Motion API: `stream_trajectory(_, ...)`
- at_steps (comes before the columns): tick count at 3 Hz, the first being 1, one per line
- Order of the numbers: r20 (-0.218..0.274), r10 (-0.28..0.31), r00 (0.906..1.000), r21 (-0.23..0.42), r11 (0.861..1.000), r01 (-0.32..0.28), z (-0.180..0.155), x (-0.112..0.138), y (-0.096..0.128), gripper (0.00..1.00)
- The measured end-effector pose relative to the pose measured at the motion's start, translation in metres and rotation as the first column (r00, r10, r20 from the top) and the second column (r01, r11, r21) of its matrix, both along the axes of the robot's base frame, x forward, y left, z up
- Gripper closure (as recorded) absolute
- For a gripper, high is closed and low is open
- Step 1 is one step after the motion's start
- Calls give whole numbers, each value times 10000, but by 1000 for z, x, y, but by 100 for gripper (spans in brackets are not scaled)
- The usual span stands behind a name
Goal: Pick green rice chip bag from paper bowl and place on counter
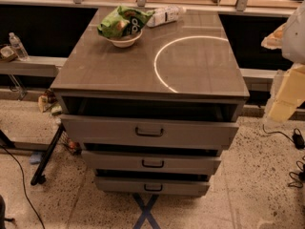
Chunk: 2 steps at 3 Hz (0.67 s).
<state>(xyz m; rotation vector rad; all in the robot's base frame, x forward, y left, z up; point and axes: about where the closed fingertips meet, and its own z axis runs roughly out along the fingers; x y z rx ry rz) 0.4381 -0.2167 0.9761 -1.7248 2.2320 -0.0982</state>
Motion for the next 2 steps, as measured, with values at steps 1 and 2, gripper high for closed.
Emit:
stream_trajectory(1,3,-1,10000,0,10000,1,0,0,0,0)
stream_trajectory(2,223,-164,9996,23,9999,163,6,11,2,0)
